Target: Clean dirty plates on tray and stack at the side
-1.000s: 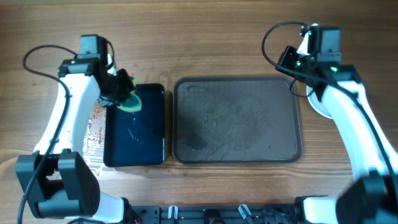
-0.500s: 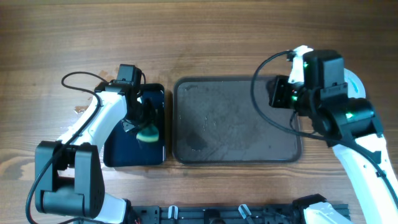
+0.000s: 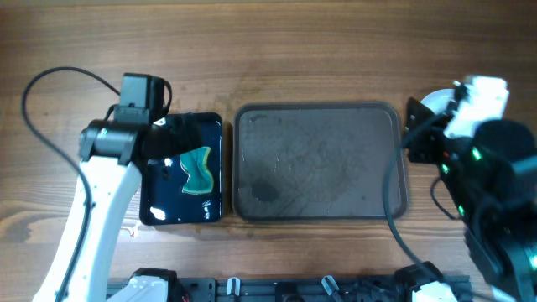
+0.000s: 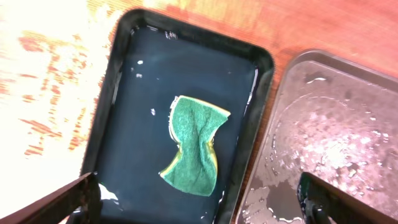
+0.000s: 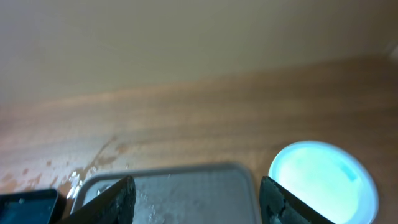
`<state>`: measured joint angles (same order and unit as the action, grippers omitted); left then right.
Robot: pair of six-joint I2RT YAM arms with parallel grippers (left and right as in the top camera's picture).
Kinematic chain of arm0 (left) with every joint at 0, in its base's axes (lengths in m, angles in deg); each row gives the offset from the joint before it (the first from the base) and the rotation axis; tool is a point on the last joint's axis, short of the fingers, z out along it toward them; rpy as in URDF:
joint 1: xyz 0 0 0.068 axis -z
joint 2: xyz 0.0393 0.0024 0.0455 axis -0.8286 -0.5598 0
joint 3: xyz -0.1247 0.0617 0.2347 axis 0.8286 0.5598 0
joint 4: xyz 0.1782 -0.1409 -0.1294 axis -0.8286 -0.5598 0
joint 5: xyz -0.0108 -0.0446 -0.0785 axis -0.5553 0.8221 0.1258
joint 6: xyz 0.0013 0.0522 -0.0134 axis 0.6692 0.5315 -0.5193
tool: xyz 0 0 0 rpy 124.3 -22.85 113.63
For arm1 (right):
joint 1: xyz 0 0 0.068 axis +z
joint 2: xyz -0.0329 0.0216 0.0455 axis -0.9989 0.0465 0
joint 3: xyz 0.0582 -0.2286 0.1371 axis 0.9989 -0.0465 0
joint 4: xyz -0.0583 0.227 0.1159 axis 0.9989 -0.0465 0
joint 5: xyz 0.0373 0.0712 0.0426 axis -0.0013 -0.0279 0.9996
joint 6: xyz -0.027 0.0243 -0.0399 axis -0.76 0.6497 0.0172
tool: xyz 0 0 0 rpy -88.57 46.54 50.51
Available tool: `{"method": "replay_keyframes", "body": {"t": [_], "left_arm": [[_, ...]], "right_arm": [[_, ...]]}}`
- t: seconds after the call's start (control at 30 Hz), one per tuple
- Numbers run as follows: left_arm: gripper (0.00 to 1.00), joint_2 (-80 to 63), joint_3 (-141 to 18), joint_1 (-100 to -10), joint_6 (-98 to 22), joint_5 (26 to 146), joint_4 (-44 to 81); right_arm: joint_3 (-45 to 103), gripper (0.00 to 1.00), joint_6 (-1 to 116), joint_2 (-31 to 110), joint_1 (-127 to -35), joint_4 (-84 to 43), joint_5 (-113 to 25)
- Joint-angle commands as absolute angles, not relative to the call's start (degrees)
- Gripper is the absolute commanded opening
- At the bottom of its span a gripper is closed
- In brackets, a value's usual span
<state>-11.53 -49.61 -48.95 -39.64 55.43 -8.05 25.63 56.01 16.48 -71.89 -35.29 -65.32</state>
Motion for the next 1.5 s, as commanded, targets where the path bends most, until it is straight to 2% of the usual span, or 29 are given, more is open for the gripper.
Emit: {"method": "replay_keyframes", "body": {"t": [0.0,0.1,0.2,0.23,0.27,1.13,1.3,1.47], "left_arm": [[0.97,0.7,-50.6,-49.0,-38.2,53.8,-12.1],[0.95,14.3,-50.6,-49.0,-38.3,53.8,-19.7],[0.98,24.5,-50.6,-49.0,-38.3,53.8,-23.6],[1.0,26.8,-50.6,-49.0,-38.3,53.8,-23.8],[1.0,28.2,-50.6,-49.0,-38.5,53.8,-24.0],[1.0,28.3,-50.5,-49.0,-38.5,53.9,-24.8],[1.0,28.3,-50.5,-49.0,-38.5,57.9,-24.8],[1.0,28.3,-50.5,-49.0,-38.4,57.7,-18.2]], "right_arm": [[26.2,0.66,52.4,9.0,-71.8,-36.4,-70.7],[26.2,0.67,52.7,4.1,-71.8,-44.0,-73.2],[26.1,0.69,54.8,3.6,-71.8,-50.9,-73.5],[26.1,0.75,56.8,3.6,-71.8,-51.1,-73.5],[26.1,0.99,58.4,3.7,-71.8,-51.0,-73.5],[26.0,1.0,59.1,3.8,-71.8,-53.3,-71.3],[26.0,1.0,59.1,3.8,-71.8,-53.3,-71.3],[26.0,1.0,59.1,3.8,-71.8,-53.3,-71.3]]}}
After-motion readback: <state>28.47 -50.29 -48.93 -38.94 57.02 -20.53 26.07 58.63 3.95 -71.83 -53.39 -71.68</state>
